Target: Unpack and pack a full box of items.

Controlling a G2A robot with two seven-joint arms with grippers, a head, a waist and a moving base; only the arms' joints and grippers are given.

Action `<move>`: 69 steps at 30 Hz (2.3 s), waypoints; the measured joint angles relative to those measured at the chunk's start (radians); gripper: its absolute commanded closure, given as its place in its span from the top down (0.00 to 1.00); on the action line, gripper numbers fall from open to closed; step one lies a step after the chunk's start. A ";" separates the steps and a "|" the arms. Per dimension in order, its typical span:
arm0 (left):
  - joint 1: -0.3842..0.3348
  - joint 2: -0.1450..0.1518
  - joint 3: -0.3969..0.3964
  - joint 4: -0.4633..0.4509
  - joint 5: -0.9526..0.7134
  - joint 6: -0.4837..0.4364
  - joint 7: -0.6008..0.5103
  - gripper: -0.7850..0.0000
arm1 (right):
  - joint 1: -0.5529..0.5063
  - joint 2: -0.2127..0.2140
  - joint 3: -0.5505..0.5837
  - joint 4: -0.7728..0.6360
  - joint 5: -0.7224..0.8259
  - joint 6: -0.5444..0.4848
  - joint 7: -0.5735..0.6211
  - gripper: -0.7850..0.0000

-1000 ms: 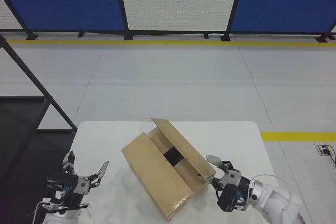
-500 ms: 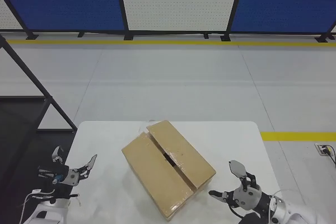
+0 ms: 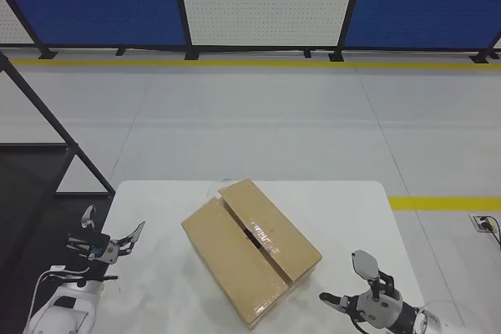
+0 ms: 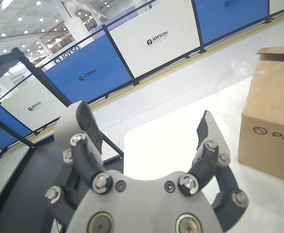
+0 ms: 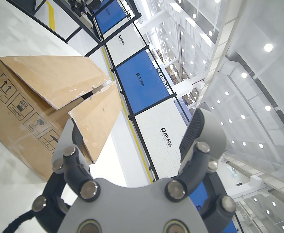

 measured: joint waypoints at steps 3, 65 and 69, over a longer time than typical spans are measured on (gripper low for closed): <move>-0.017 0.000 0.004 0.017 0.013 0.012 -0.006 1.00 | 0.000 0.000 -0.001 -0.001 -0.001 0.001 0.003 1.00; -0.486 0.017 0.384 0.650 0.379 -0.119 0.431 1.00 | 0.159 0.004 -0.271 0.184 -0.129 0.136 0.428 1.00; -0.466 0.020 0.382 0.627 0.371 -0.119 0.429 1.00 | 0.170 0.002 -0.280 0.183 -0.128 0.157 0.446 1.00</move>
